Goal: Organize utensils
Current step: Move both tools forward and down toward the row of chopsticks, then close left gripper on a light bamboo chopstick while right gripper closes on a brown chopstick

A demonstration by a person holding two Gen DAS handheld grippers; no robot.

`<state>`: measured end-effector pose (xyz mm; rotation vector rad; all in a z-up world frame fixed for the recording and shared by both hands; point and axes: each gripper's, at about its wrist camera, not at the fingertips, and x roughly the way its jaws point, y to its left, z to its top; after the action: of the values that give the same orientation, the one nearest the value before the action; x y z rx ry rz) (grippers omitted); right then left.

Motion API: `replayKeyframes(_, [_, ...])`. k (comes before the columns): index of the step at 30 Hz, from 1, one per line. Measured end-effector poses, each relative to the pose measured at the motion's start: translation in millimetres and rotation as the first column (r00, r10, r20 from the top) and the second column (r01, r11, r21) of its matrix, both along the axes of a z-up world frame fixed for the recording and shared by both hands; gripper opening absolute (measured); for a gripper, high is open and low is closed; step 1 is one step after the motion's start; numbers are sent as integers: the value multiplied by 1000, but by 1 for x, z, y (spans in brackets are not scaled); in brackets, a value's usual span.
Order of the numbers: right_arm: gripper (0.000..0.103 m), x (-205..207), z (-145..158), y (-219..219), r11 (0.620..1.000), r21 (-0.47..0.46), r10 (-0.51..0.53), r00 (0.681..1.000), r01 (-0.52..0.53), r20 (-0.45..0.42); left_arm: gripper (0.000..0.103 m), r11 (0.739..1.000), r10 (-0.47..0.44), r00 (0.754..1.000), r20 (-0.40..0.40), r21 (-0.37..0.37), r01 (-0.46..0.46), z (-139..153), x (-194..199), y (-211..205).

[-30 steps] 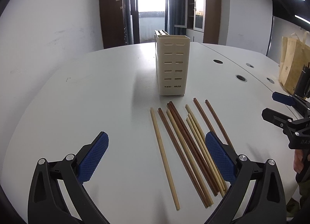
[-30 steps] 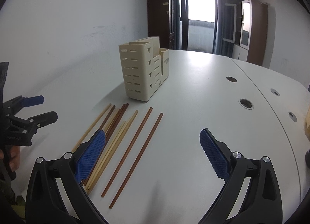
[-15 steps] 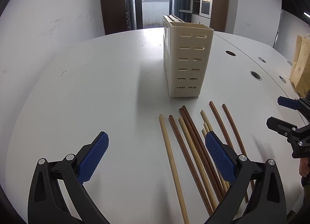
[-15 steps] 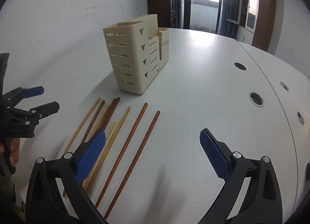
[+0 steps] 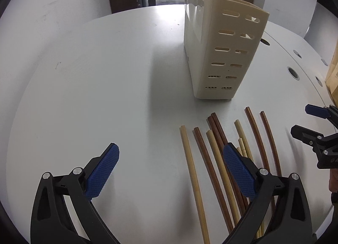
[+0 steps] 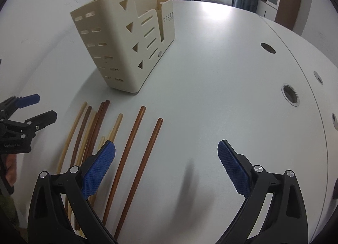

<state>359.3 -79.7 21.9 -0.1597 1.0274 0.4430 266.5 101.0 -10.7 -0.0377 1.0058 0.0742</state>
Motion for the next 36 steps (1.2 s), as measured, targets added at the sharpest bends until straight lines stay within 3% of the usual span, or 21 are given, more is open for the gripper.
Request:
replayKeyframes(5, [96,12,-2,6,1000,2,-27,999,27,-45,90,1000,12,1000,-3,-26,-12,1,7,6])
replayKeyframes(8, [91,17,-7,11,999,-4,-42,997,42,-68,81,998,10,999,-44,-64,-13,-6,13,11])
replayKeyframes(11, [89,19,-11,17,998,-36,-44,997,42,-61,72,999,-3,997,-74,-44,-1,-14,19,10])
replayKeyframes(24, [56,21,-26,31,996,-47,-80,989,75,-122,44,999,-12,989,-149,-41,6,-34,33,24])
replayKeyframes(29, [42,18,-29,36,996,-59,-73,990,67,-120,43,998,-38,985,-171,-49,30,-41,35,25])
replayKeyframes(35, [33,25,-36,35,997,-55,-61,990,54,-126,33,999,-40,983,-179,-20,37,-44,36,27])
replayKeyframes(36, [27,23,-36,35,998,-43,-60,989,54,-134,30,999,-40,983,-180,-18,37,-42,33,21])
